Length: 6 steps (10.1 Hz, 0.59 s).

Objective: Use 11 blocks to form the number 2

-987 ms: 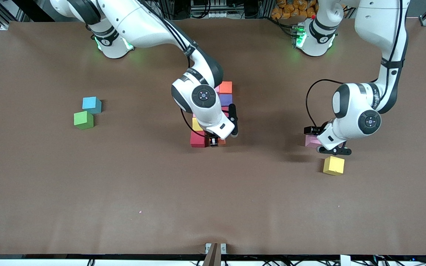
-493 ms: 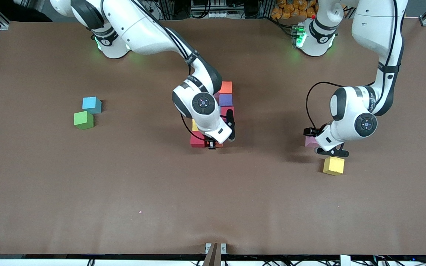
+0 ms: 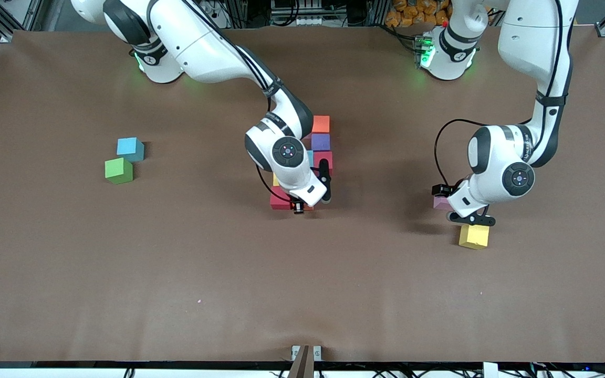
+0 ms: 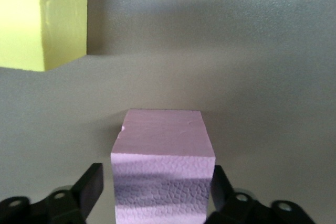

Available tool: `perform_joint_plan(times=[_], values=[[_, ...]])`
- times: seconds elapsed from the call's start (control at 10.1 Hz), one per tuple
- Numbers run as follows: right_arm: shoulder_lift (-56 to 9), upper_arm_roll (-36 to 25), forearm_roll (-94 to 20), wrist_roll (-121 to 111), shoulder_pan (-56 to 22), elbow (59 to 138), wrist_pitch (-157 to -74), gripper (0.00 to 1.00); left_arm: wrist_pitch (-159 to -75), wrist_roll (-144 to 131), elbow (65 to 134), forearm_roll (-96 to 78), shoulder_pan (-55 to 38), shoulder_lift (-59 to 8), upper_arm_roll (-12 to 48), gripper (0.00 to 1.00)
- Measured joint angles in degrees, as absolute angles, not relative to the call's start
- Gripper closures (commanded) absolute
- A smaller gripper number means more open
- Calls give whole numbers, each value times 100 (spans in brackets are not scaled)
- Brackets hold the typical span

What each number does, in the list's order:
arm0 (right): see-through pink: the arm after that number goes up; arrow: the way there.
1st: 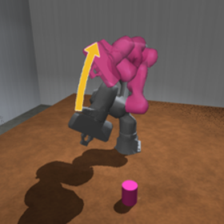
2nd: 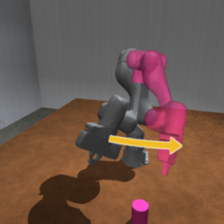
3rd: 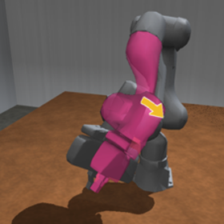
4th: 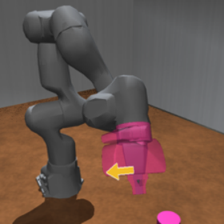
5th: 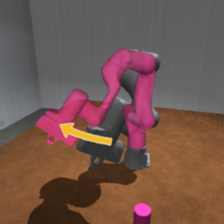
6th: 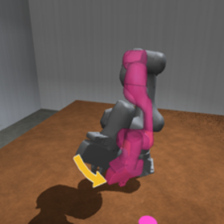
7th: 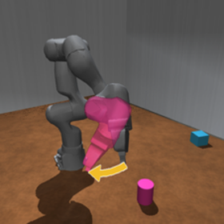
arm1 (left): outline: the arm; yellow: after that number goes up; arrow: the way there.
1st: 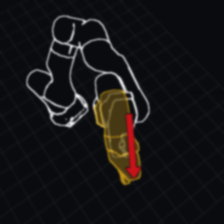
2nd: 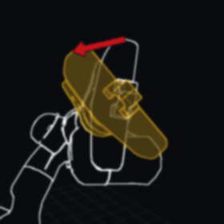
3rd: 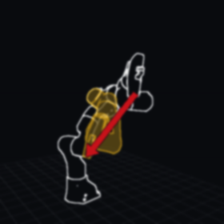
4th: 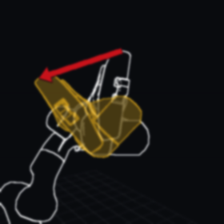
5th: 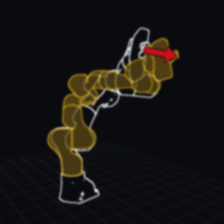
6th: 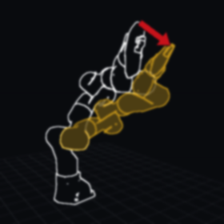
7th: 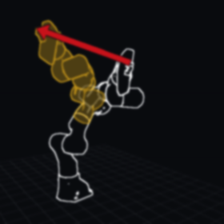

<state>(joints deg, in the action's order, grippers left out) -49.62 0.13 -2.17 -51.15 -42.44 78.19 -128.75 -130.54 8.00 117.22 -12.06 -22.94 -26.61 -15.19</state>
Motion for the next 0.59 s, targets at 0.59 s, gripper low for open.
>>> perform_joint_plan(times=[0.59], values=[[-4961, 10, -225, -5009, -4244, 7830, -12891, 52, -13057, 803, 11608, -1206, -2293, -2638, -1520, 46]])
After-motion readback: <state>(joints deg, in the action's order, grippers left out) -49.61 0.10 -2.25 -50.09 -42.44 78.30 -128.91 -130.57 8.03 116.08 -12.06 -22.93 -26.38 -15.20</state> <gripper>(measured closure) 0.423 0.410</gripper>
